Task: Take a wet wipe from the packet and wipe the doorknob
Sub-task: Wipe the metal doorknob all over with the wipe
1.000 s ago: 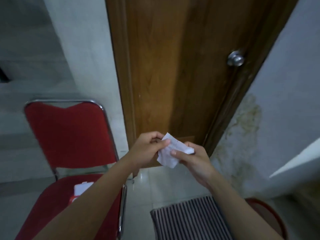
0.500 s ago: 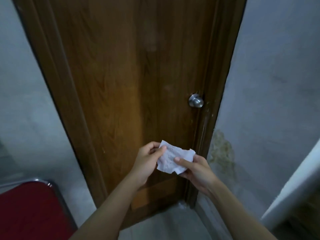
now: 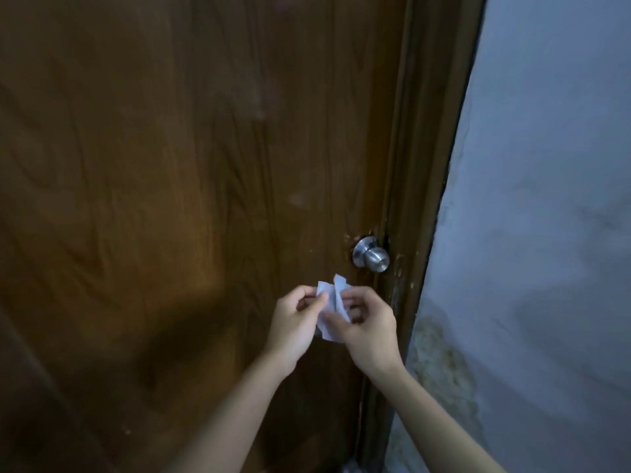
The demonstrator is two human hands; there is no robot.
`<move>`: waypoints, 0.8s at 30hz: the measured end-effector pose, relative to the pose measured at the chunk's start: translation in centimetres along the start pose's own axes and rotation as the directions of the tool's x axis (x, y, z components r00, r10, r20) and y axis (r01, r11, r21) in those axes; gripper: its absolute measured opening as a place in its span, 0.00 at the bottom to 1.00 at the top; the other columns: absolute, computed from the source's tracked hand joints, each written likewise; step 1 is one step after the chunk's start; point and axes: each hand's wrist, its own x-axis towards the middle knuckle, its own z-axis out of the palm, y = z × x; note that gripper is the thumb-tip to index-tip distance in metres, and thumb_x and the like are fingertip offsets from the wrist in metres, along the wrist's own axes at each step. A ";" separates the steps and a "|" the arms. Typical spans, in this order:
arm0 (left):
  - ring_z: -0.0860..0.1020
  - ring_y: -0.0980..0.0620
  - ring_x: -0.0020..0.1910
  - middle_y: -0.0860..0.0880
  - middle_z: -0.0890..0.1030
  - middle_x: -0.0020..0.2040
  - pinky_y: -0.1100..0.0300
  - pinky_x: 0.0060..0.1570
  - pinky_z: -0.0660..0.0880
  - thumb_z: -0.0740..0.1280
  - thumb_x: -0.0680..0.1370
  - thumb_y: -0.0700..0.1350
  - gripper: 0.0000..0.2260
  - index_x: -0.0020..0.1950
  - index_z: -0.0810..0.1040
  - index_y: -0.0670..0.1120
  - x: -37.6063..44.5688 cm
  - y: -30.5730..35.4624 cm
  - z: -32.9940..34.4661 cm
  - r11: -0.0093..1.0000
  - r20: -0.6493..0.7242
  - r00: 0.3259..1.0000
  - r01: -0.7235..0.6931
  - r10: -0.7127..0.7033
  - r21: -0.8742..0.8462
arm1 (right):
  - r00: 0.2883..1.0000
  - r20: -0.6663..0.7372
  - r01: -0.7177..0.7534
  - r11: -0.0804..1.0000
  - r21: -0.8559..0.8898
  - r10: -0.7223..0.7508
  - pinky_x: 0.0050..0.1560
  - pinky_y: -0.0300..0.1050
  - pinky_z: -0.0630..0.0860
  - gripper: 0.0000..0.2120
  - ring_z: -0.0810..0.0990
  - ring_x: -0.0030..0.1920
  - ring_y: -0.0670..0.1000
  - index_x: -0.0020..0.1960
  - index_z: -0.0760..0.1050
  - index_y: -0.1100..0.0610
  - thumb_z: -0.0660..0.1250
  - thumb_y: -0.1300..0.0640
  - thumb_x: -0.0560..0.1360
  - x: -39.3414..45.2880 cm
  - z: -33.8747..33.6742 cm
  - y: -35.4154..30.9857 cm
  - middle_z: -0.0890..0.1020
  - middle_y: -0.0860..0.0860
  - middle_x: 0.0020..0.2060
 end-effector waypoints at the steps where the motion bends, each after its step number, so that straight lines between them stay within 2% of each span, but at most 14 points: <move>1: 0.80 0.54 0.45 0.51 0.81 0.43 0.60 0.43 0.78 0.64 0.76 0.47 0.04 0.46 0.78 0.50 0.8 0.1 0.6 0.998 0.007 0.999 0.038 -0.038 -0.043 | 0.997 0.030 0.068 0.996 -0.050 -0.066 0.39 0.38 0.79 0.13 0.79 0.41 0.45 0.51 0.76 0.53 0.74 0.58 0.68 0.6 0.0 0.3 0.79 0.47 0.44; 3: 0.79 0.57 0.43 0.53 0.81 0.41 0.64 0.40 0.75 0.65 0.76 0.49 0.05 0.45 0.79 0.49 2.2 0.2 1.6 0.990 -0.004 0.995 0.095 -0.096 -0.101 | 0.983 0.116 0.158 0.981 -0.115 -0.145 0.43 0.35 0.77 0.13 0.78 0.46 0.43 0.53 0.78 0.52 0.72 0.59 0.69 1.6 -0.3 1.0 0.78 0.44 0.48; 5: 0.81 0.55 0.43 0.50 0.83 0.43 0.64 0.38 0.76 0.66 0.75 0.47 0.06 0.48 0.79 0.46 3.7 0.0 2.4 0.980 -0.004 0.992 0.127 -0.129 -0.153 | 0.981 0.156 0.129 0.989 -0.067 -0.117 0.49 0.34 0.74 0.11 0.76 0.51 0.39 0.49 0.80 0.49 0.69 0.61 0.70 2.8 -0.9 1.9 0.79 0.40 0.48; 7: 0.82 0.51 0.45 0.45 0.83 0.47 0.62 0.37 0.79 0.66 0.75 0.43 0.08 0.53 0.78 0.43 5.3 -0.2 3.1 0.965 0.029 0.988 0.153 -0.151 -0.213 | 1.000 0.027 -0.014 1.000 0.004 0.014 0.52 0.37 0.74 0.11 0.76 0.52 0.40 0.47 0.80 0.46 0.67 0.62 0.72 4.1 -1.5 2.8 0.80 0.40 0.48; 9: 0.82 0.51 0.44 0.45 0.83 0.46 0.64 0.36 0.80 0.66 0.75 0.40 0.08 0.53 0.78 0.43 6.7 -0.2 3.8 0.952 0.058 0.984 0.176 -0.167 -0.249 | 0.981 -0.086 -0.163 0.982 0.098 0.171 0.50 0.39 0.75 0.11 0.78 0.51 0.43 0.52 0.77 0.47 0.69 0.59 0.72 5.7 -2.2 3.6 0.80 0.44 0.49; 10: 0.82 0.51 0.44 0.45 0.83 0.46 0.64 0.38 0.80 0.65 0.75 0.40 0.07 0.52 0.79 0.43 7.3 -0.1 4.3 0.947 0.080 0.984 0.177 -0.161 -0.269 | 0.968 -0.046 -0.234 0.955 0.181 0.246 0.48 0.37 0.75 0.13 0.78 0.51 0.44 0.55 0.75 0.48 0.70 0.56 0.72 6.5 -2.6 4.0 0.80 0.46 0.50; 12: 0.83 0.51 0.46 0.44 0.83 0.48 0.62 0.43 0.80 0.64 0.76 0.39 0.07 0.52 0.79 0.44 8.5 -0.1 5.3 0.943 0.163 0.981 0.152 -0.107 -0.297 | 0.936 0.154 -0.349 0.884 0.312 0.316 0.43 0.35 0.76 0.14 0.81 0.48 0.45 0.56 0.75 0.51 0.70 0.54 0.71 8.0 -3.6 4.7 0.82 0.47 0.48; 14: 0.83 0.50 0.48 0.45 0.84 0.49 0.60 0.43 0.79 0.64 0.76 0.41 0.08 0.54 0.78 0.43 9.5 0.2 6.1 0.945 0.231 0.971 0.129 -0.060 -0.300 | 0.936 0.239 -0.325 0.893 0.310 0.258 0.40 0.36 0.78 0.10 0.82 0.47 0.47 0.52 0.78 0.52 0.71 0.56 0.71 9.0 -4.5 5.2 0.83 0.48 0.45; 17: 0.83 0.52 0.43 0.46 0.84 0.45 0.62 0.37 0.79 0.66 0.75 0.42 0.09 0.54 0.79 0.42 11.0 0.7 7.5 0.961 0.228 0.973 0.096 -0.035 -0.259 | 0.954 0.165 -0.294 0.901 0.319 0.252 0.40 0.38 0.79 0.13 0.82 0.46 0.49 0.51 0.77 0.53 0.72 0.64 0.69 10.9 -5.6 6.3 0.82 0.51 0.46; 19: 0.83 0.52 0.42 0.44 0.84 0.46 0.63 0.36 0.79 0.67 0.75 0.41 0.08 0.52 0.80 0.42 11.9 0.8 8.3 0.983 0.200 0.980 0.020 0.018 -0.185 | 0.932 0.225 -0.356 0.833 0.424 0.284 0.45 0.44 0.80 0.19 0.82 0.50 0.52 0.57 0.75 0.53 0.71 0.65 0.68 12.1 -6.1 6.9 0.82 0.52 0.50; 21: 0.82 0.52 0.42 0.44 0.83 0.46 0.63 0.37 0.77 0.67 0.74 0.42 0.07 0.50 0.81 0.44 12.5 0.9 9.0 0.992 0.179 0.981 -0.054 0.073 -0.110 | 0.911 0.298 -0.406 0.755 0.515 0.286 0.48 0.47 0.79 0.17 0.81 0.51 0.53 0.58 0.76 0.55 0.70 0.64 0.70 13.1 -6.8 7.2 0.81 0.54 0.52; 22: 0.81 0.53 0.41 0.46 0.83 0.45 0.64 0.36 0.76 0.68 0.74 0.42 0.06 0.49 0.81 0.46 12.8 1.0 9.2 0.993 0.158 0.983 -0.078 0.091 -0.085 | 0.915 0.293 -0.396 0.756 0.521 0.278 0.46 0.47 0.79 0.14 0.82 0.50 0.54 0.55 0.77 0.55 0.69 0.64 0.71 13.6 -7.2 7.3 0.81 0.55 0.51; 24: 0.80 0.54 0.40 0.48 0.82 0.43 0.65 0.35 0.75 0.68 0.73 0.42 0.05 0.48 0.81 0.49 13.2 0.9 9.6 0.992 0.104 0.988 -0.113 0.119 -0.057 | 0.966 0.107 -0.258 0.863 0.436 0.235 0.42 0.47 0.79 0.09 0.81 0.47 0.55 0.48 0.79 0.55 0.66 0.65 0.72 14.5 -7.7 7.5 0.81 0.55 0.47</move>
